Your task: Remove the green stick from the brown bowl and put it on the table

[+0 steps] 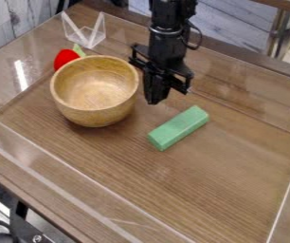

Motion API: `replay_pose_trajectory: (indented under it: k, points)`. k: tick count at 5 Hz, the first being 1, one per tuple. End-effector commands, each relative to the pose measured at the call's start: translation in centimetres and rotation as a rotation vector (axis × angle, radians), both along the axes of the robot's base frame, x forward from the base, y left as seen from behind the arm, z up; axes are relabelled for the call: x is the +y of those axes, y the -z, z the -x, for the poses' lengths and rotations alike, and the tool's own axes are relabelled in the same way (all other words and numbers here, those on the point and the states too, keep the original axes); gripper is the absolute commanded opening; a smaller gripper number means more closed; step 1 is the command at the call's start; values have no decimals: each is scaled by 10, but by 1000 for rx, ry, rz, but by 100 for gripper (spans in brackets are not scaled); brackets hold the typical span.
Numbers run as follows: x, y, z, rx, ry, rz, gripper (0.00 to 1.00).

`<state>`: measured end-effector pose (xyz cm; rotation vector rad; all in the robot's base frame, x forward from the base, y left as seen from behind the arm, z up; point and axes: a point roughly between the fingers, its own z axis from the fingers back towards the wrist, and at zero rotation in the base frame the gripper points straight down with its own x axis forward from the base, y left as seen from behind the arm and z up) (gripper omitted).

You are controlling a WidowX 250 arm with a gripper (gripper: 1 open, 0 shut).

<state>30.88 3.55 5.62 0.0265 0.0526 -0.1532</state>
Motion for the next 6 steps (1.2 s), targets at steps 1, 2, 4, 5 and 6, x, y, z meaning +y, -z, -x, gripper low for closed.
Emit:
replay_pose_trajectory:
  k: [1,2,4,5,6]
  points:
    - [15,-19,-8,-70,70,-3,0]
    - [20,-23,-4,-85,148,1,0]
    - [10,-39,6,-106,186,3,0]
    - [-6,-46,11,-106,170,5,0]
    - [-10,-41,12,-105,244,10,0]
